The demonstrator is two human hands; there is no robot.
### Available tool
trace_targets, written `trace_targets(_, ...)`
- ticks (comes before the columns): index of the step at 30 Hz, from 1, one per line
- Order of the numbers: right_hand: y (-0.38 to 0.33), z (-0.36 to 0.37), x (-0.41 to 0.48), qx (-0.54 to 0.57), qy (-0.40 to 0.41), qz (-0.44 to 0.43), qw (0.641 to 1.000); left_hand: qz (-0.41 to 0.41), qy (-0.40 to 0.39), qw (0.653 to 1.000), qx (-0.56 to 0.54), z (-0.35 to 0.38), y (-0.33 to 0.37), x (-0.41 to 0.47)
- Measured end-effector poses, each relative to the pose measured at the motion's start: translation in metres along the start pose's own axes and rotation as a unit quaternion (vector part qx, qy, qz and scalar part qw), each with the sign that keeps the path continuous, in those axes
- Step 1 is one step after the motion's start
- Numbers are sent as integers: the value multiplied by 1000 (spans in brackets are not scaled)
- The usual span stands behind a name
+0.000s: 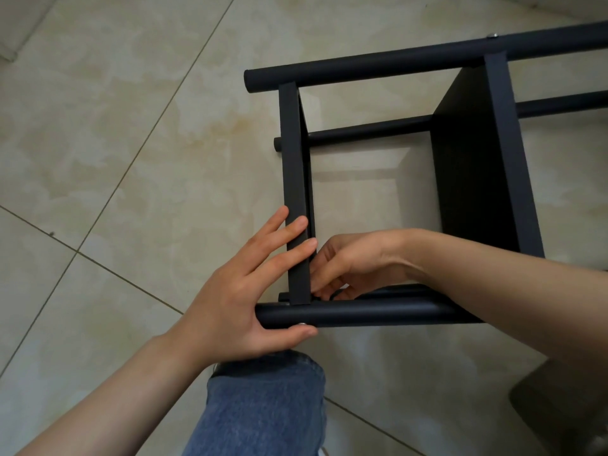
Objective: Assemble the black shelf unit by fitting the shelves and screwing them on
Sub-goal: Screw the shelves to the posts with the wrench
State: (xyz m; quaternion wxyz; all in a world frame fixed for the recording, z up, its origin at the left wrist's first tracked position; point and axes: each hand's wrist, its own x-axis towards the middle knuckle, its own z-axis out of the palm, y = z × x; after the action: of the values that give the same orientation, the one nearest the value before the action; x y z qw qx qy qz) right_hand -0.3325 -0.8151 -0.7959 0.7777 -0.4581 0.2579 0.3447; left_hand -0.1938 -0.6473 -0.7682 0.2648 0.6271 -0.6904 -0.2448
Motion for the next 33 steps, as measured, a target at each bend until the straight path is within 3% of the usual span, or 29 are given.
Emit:
trace_targets(6, 0, 2, 0, -57, 18, -2, 998, -1, 0, 1000, -2, 0, 0, 0)
trace_targets(14, -2, 2, -1, -22, -10, -15, 1000, -6, 2, 1000, -8, -1, 2, 0)
trace_targets(21, -3, 7, -3, -74, 44, -30, 996, -79, -4, 996, -52, 0, 18, -4)
trace_targets(30, 0, 19, -49, -131, 116, -39, 984, -192, 37, 954, -227, 6, 33, -13)
trace_targets(33, -2, 29, -67, -241, 169, -29, 955, -260, 75, 899, -345, 7, 34, -16)
